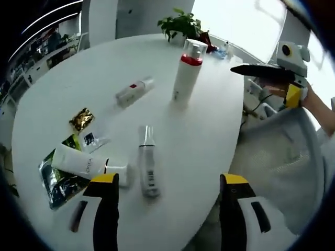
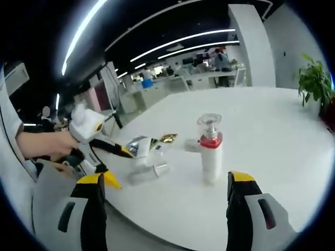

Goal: Arrange the skincare products in the storage area until every visible bottle or jar stands upright without overlapping.

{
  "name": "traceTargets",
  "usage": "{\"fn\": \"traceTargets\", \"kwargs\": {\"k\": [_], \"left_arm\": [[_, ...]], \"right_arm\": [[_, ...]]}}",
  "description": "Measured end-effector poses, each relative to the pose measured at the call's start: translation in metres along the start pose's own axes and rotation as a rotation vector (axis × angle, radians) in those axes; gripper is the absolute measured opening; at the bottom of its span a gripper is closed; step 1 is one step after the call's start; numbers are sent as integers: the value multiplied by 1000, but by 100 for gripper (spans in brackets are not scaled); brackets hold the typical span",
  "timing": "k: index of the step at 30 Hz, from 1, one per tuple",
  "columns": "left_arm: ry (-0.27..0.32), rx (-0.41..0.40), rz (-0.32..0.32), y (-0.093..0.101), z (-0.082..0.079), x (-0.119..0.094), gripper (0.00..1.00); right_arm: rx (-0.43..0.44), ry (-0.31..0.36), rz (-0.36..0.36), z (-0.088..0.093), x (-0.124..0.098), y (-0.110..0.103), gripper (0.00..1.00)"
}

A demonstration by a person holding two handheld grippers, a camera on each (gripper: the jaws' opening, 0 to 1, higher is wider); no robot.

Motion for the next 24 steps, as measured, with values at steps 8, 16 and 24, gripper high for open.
{"fn": "traceTargets", "kwargs": {"k": [8, 16, 24], "left_arm": [[-52, 56, 22, -3, -9, 17, 58], [-115, 98, 31, -10, -12, 30, 53], [-152, 123, 40, -14, -13, 40, 49]], "right_arm": [[-4, -7, -8, 1, 1, -1, 96], [-21, -28, -14, 3, 2, -2, 96], [1, -16, 1, 2, 1, 1, 95]]}}
Point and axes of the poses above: the point that each gripper's makers call its tool centre point, and the gripper's own axes: x roughly forward along the fingers, y roughly to its right, z roughly out of its underside, the point moved 5 cm from there along -x, roughly backward along the fingers, and after that the axes turned 1 degree about x, right-handed, at the moved point
